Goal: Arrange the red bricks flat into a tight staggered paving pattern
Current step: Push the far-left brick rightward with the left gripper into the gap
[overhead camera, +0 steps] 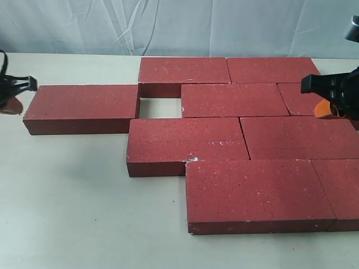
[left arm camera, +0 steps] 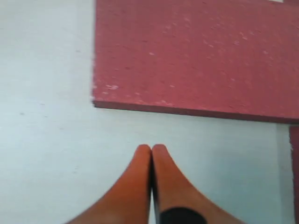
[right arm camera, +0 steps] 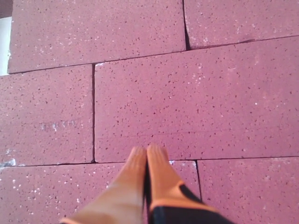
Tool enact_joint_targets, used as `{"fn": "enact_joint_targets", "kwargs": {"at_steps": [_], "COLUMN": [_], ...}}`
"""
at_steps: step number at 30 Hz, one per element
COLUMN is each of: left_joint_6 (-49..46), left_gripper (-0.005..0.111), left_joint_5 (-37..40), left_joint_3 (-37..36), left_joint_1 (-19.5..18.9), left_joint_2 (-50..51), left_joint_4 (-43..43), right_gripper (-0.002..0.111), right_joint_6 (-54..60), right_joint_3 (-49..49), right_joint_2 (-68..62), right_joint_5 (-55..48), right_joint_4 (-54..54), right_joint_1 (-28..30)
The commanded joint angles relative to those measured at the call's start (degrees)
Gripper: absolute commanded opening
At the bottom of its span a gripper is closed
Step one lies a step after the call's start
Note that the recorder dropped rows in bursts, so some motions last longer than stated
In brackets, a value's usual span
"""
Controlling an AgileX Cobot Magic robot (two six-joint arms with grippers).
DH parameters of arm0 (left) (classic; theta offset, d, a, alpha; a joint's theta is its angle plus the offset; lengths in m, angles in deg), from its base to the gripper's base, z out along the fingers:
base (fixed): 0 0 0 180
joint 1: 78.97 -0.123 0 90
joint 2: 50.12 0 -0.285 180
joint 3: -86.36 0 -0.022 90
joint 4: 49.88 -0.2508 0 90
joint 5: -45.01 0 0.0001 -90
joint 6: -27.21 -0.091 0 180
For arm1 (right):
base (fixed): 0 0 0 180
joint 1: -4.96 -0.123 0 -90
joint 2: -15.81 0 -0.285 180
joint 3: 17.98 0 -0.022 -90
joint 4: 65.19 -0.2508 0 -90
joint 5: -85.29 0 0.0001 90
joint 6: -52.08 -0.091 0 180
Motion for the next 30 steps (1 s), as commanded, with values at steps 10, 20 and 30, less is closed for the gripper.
{"fn": "enact_joint_targets", "kwargs": {"at_steps": [10, 20, 30], "left_joint_6": [0.2, 3.8, 3.7], "left_gripper": [0.000, 0.000, 0.000], "left_joint_5": [-0.9, 12.5, 13.1], "left_joint_3": [3.9, 20.3, 27.7], "left_joint_1": [-10.4, -10.3, -8.7], "left_joint_2": [0.4, 10.3, 25.1], "left_joint_4": [-1.7, -10.2, -13.7], "right_gripper": [-0.001, -0.001, -0.001], "right_joint_6": [0.6, 0.6, 0.6], "right_joint_3": [0.2, 0.2, 0.2], "right_joint_2": [-0.2, -0.2, -0.2], "right_joint_5": [1.1, 1.1, 1.2], "right_joint_4": [-0.2, -0.7, -1.6], "right_joint_1": [0.3, 0.3, 0.2]}}
